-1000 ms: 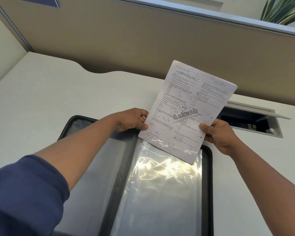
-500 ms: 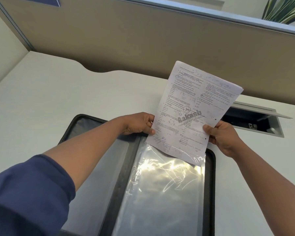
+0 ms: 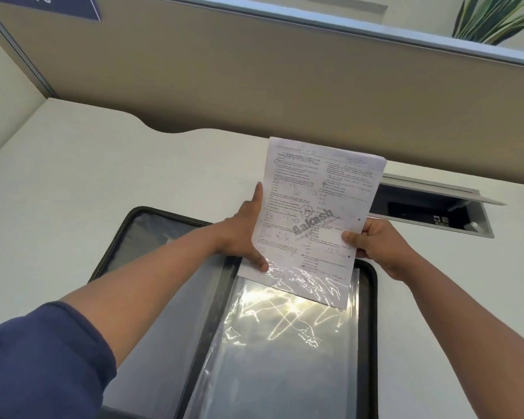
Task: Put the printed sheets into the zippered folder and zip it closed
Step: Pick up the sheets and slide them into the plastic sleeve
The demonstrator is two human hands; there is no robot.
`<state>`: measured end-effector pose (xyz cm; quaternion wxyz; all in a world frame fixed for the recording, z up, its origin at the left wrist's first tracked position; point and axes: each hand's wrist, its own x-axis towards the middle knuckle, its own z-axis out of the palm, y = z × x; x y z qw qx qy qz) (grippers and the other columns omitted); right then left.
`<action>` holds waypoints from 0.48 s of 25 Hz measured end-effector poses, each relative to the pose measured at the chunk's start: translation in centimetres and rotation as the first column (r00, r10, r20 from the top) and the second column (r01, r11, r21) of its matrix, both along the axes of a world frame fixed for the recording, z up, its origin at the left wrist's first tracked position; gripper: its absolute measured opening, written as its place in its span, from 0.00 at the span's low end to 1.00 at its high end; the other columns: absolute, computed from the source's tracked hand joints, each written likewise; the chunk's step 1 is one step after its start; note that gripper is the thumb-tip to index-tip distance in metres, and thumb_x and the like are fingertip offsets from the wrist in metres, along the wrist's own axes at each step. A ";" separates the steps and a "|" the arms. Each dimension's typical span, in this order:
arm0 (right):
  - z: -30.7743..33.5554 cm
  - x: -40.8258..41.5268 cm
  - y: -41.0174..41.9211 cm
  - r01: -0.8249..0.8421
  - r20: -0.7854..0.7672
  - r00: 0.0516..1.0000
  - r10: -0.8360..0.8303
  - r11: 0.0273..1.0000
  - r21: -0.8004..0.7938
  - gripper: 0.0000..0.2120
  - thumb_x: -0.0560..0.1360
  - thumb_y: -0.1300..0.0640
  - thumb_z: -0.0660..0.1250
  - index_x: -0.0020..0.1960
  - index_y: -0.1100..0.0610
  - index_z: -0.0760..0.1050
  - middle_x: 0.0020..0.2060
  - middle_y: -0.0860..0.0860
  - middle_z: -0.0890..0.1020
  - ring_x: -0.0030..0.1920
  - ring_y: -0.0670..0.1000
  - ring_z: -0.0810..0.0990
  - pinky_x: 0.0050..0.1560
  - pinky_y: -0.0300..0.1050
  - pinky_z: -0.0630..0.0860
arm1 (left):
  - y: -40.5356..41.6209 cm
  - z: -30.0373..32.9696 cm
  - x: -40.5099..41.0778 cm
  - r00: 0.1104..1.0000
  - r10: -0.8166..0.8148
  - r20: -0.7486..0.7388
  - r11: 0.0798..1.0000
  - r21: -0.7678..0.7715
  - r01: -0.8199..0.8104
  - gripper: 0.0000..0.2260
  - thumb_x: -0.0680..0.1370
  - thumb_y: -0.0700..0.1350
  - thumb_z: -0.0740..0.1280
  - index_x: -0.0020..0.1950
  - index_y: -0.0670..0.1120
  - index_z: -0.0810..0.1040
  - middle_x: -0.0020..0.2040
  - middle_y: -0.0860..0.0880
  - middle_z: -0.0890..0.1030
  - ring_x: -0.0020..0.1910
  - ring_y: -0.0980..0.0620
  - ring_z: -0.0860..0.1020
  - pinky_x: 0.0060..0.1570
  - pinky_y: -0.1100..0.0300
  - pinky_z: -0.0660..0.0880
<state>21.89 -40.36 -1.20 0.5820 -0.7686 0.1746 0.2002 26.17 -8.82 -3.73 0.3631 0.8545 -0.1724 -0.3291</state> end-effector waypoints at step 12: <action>0.1 -3.9 0.0 -0.231 -0.118 0.968 0.220 0.969 -0.086 0.10 0.78 0.60 0.72 0.58 0.52 0.84 0.54 0.44 0.88 0.56 0.52 0.85 0.60 0.52 0.80 | -0.3 -0.3 -1.9 0.982 0.108 0.155 0.994 0.004 -0.110 0.70 0.58 0.59 0.85 0.77 0.65 0.29 0.80 0.54 0.58 0.74 0.46 0.67 0.72 0.44 0.66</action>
